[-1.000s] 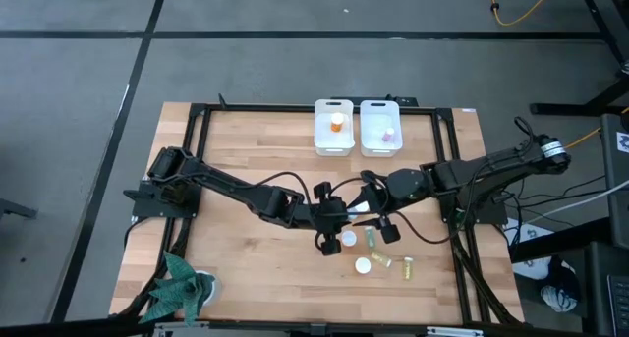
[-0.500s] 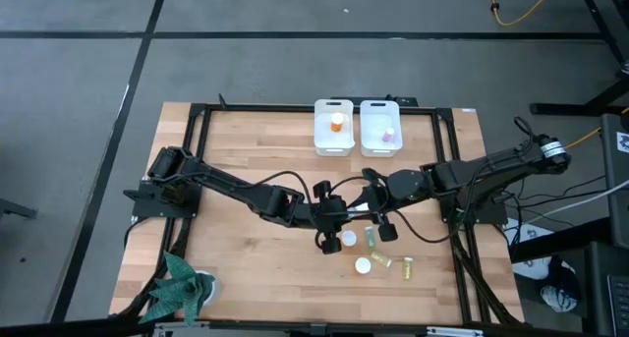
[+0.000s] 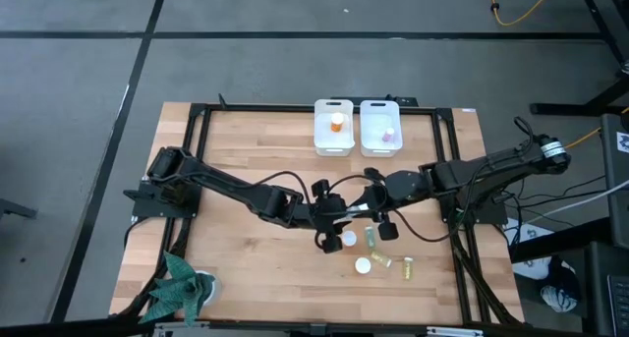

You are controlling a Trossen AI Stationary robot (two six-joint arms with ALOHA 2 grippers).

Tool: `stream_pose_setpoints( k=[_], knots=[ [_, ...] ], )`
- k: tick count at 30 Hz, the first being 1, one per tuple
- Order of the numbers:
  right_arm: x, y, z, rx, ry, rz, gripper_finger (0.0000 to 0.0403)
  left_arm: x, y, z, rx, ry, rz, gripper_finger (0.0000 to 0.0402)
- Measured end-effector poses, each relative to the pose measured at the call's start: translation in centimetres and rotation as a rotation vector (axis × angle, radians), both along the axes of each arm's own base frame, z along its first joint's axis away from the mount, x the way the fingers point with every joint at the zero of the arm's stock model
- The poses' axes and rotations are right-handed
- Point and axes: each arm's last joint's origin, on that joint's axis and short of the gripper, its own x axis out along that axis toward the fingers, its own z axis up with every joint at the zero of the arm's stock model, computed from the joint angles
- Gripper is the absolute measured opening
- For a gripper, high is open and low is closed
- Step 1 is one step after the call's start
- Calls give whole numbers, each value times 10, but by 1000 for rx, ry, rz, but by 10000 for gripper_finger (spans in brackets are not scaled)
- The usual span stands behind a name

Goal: Pick and place medicine bottles into bin by pill shape (circle, oval)
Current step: Put the small blue medicine pill bottle into the right white bin

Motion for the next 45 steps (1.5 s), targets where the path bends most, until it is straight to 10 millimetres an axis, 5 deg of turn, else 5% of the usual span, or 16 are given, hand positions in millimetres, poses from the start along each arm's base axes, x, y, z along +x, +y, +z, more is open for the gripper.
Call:
stream_pose_setpoints(
  k=[6, 16, 23, 32, 40, 45],
  knots=[
    [-7, -10, -10, -122, 102, -204, 119, -15, 1, 15, -9, 22, 17, 201],
    [-10, -55, -17, -132, 216, -476, 122, -38, 4, 27, 57, 114, 39, 199],
    [-13, -118, -9, -139, 186, -715, 119, -47, 9, 23, 270, 262, -58, 201],
    [-32, -210, -15, -31, 156, -972, 119, -57, 28, 37, 194, 216, 141, 201],
    [-33, -272, -54, 1, 192, -1058, 119, -78, 55, 67, 161, 154, 215, 200],
    [-32, -295, -81, 64, 230, -1032, 119, -87, 66, 62, 132, 127, 260, 200]
  ],
)
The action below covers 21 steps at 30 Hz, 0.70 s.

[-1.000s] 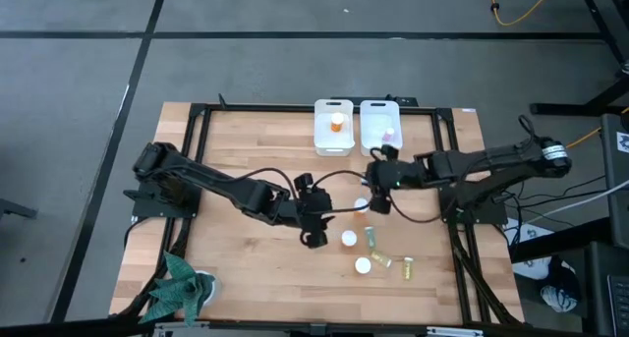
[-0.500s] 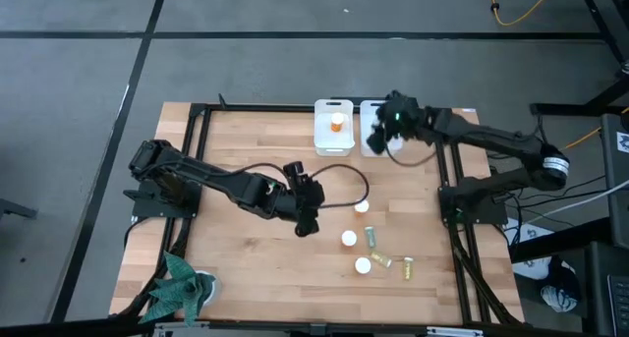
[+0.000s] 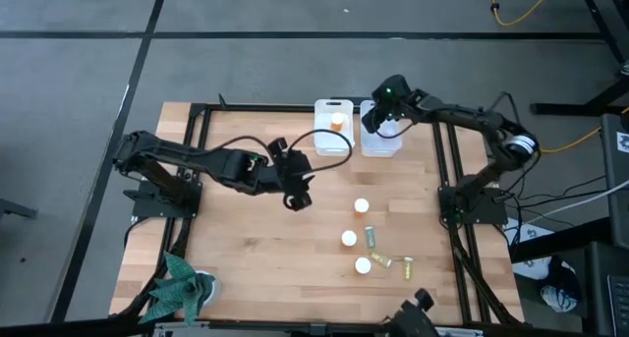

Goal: Pick and place medicine bottles into bin by pill shape (circle, oval)
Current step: Put the small blue medicine pill bottle into the right white bin

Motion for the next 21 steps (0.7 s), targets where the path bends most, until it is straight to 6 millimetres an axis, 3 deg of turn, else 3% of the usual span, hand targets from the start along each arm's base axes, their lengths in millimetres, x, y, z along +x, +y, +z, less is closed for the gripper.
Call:
stream_pose_setpoints(
  k=[11, 21],
  knots=[
    [8, -14, -35, 45, 39, -6, 119, -27, 20, -41, -60, -85, 98, 199],
    [10, -17, -39, 63, 6, -51, 134, -41, 12, -52, -85, -143, 78, 199]
  ],
)
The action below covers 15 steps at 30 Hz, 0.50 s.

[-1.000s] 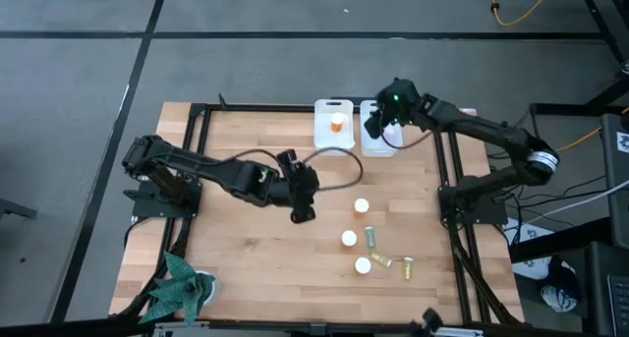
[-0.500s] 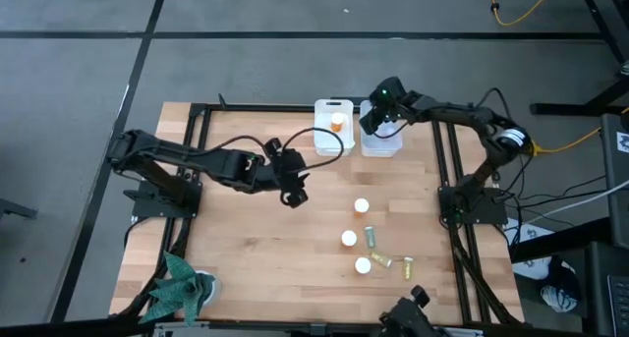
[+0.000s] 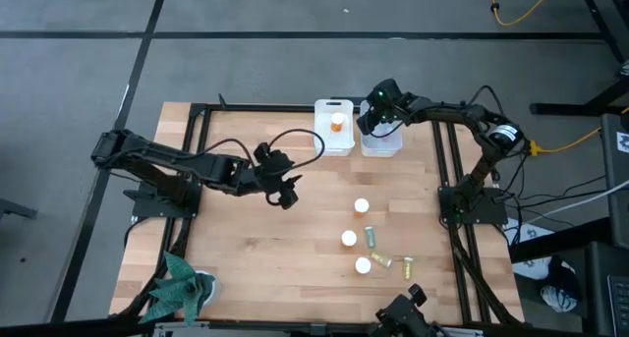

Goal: Pick and place medicine bottles into bin by pill shape (circle, oval)
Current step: Put the small blue medicine pill bottle into the right white bin

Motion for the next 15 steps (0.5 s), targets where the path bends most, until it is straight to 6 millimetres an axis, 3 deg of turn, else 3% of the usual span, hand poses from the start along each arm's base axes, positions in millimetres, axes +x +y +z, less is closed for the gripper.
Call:
stream_pose_setpoints(
  k=[15],
  knots=[
    [0, 0, 0, -11, 12, -11, 181, 0, -1, 0, 1, 2, -5, 199]
  ],
)
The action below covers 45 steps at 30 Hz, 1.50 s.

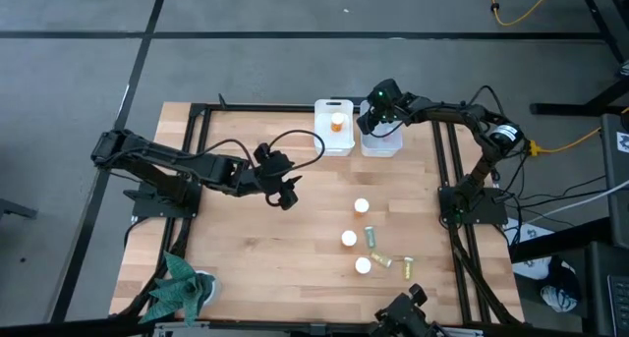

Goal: Pick and place medicine bottles into bin by pill shape (circle, oval)
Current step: Put the small blue medicine pill bottle into the right white bin

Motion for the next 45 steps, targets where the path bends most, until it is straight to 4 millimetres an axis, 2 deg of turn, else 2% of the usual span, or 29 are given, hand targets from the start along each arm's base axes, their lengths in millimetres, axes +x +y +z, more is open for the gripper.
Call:
stream_pose_setpoints(
  k=[19, 28, 39, 45],
  knots=[
    [12, 12, 0, -12, 16, 105, 167, 0, 0, 0, 5, 5, -4, 199],
    [10, 15, 0, 10, 30, 104, 167, 0, 0, 0, 6, 5, -4, 199],
    [7, 23, 21, 16, -35, 143, 167, 0, 0, 0, 6, 6, -3, 199],
    [-2, 35, 38, 97, -78, 145, 167, 0, 0, -1, 7, 14, -3, 199]
  ],
)
